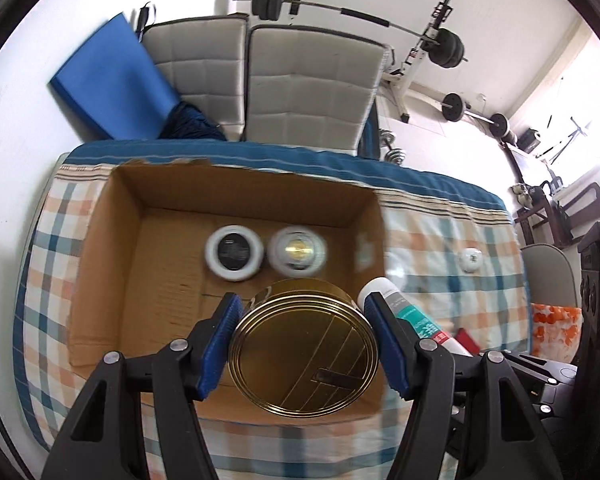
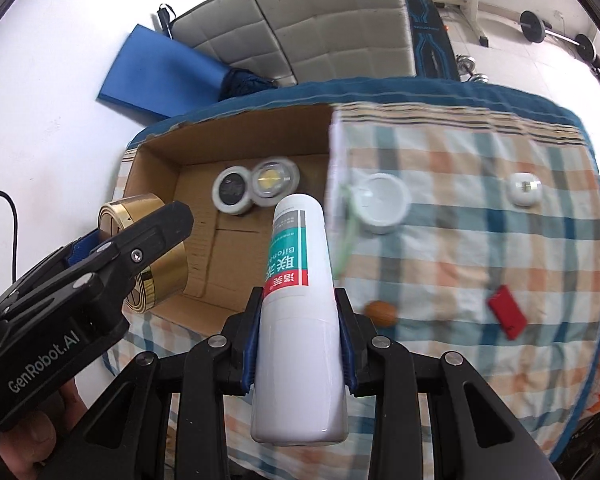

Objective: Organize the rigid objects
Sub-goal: 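Carry the tube and gold tin into the box and open both grippers, then move the right gripper to the red phone while the left gripper approaches the walnut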

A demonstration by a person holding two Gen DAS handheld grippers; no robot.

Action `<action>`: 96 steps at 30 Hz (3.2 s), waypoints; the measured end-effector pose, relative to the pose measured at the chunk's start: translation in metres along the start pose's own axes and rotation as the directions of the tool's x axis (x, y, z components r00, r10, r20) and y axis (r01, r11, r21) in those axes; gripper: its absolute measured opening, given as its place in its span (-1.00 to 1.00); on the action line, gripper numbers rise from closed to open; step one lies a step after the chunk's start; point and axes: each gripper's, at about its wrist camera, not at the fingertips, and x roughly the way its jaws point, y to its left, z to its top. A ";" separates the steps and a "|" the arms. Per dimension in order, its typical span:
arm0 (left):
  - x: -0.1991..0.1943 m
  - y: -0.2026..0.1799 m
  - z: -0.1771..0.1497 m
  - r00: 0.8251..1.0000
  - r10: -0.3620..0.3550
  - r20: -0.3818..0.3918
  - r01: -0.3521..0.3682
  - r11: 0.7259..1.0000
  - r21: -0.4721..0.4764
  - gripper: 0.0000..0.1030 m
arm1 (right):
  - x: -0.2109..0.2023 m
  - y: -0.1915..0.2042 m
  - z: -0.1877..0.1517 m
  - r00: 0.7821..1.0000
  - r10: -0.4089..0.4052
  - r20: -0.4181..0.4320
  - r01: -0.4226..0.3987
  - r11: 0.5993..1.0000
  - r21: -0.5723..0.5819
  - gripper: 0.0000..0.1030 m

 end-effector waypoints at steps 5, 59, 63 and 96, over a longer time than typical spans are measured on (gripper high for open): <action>0.037 0.069 0.018 0.998 0.007 -0.064 -0.009 1.000 -0.030 0.20 | 0.061 0.048 0.019 0.999 -0.042 -0.027 0.043 0.998 0.051 -0.33; 0.194 0.128 0.060 0.927 0.024 -0.375 0.014 0.995 0.098 0.23 | 0.282 0.082 0.060 0.835 -0.484 -0.261 0.532 0.831 0.161 -0.20; 0.184 0.130 0.057 0.922 0.008 -0.387 0.036 0.994 0.105 0.33 | 0.289 0.098 0.070 0.875 -0.401 -0.271 0.452 0.878 0.157 0.39; -0.048 0.129 0.000 0.997 0.077 -0.031 -0.075 0.996 0.048 1.00 | 0.083 0.166 -0.007 0.963 -0.265 0.041 0.264 0.964 0.028 1.00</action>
